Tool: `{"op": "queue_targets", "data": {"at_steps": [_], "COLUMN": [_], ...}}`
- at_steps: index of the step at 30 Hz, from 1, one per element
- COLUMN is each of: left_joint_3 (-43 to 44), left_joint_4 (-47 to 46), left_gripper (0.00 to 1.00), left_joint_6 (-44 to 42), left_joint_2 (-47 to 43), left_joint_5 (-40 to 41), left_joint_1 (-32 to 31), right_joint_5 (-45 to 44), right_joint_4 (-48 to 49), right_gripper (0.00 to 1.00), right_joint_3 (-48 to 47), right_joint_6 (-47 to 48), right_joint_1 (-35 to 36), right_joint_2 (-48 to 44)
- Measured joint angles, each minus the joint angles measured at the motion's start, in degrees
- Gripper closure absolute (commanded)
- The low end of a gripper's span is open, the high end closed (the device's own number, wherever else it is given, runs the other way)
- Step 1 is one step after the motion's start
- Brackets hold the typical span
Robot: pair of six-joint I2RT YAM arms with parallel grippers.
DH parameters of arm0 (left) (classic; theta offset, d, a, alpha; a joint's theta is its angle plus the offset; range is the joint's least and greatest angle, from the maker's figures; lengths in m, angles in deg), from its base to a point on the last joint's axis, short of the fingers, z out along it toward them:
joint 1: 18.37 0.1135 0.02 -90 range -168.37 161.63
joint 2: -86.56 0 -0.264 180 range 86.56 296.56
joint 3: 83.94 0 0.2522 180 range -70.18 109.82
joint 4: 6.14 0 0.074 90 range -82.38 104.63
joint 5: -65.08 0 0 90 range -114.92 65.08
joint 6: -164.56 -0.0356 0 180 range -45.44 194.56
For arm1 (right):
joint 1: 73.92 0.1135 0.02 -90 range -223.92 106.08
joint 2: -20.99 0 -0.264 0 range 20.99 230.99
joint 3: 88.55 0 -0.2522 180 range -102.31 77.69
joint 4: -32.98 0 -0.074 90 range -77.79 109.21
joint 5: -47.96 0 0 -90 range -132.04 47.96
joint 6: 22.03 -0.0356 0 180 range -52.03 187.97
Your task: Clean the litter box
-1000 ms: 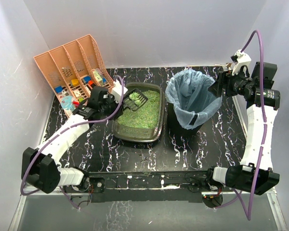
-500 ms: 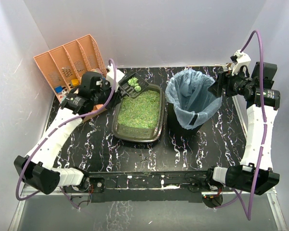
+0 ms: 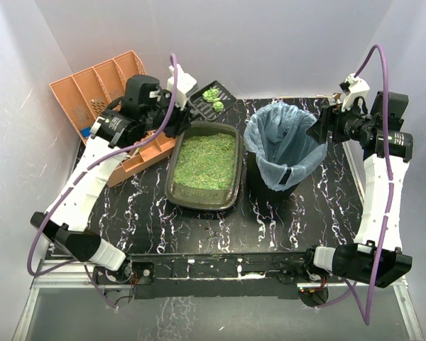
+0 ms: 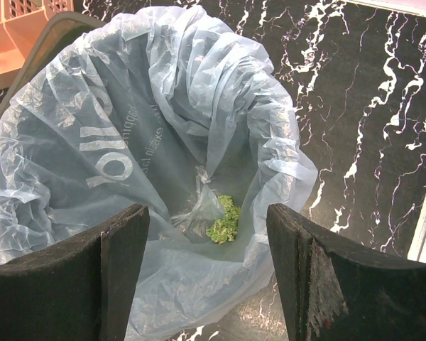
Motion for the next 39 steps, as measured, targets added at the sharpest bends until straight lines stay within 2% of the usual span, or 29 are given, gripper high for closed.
{"op": "queue_targets", "data": {"at_steps": [9,15,26,39], "left_joint_3": [12.5,18.91,26.32,26.16], "left_joint_4": [2.58,2.89,3.54,-0.31], "left_gripper": [1.0,1.0,1.0,1.0], "left_joint_6": [1.42,-1.16,-13.22,-29.55], "left_joint_2": [9.55,16.92,27.28,29.51], "left_joint_5": [1.2,6.93,23.3,41.42], "left_joint_1": [-10.08,-17.73,-25.55,-35.04], "right_joint_5": [-1.36,-4.83,-9.79,-13.62], "right_joint_4": [0.02,0.09,0.26,1.62], "right_gripper": [0.27,0.27,0.27,0.27], "right_joint_3": [0.04,1.27,2.78,3.91], "right_joint_6": [-0.11,-0.15,-0.22,-2.27], "right_joint_1": [0.0,0.0,0.0,-2.56], "right_joint_2": [-0.11,-1.99,-5.46,-7.21]}}
